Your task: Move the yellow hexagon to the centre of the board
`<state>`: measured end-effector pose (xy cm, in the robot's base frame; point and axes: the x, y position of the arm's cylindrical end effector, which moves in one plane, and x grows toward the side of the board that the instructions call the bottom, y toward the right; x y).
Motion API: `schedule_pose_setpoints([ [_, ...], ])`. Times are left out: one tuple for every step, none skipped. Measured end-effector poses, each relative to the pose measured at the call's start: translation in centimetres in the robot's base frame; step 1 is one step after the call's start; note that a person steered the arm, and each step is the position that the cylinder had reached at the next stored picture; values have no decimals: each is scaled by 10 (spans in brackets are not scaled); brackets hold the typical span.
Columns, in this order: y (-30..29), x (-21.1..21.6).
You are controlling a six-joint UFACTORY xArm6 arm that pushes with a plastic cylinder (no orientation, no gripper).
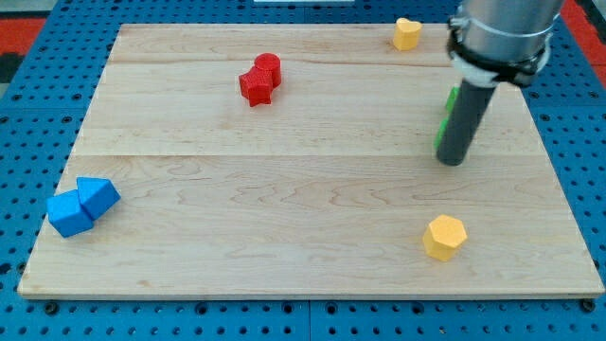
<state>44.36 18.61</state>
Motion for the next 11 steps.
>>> schedule_pose_setpoints([
  [14,-19],
  [37,18],
  [65,109],
  [9,141],
  [-57,116],
  [-95,99],
  [-108,120],
  [-140,98],
  [-166,60],
  [-169,39],
  [-169,9],
])
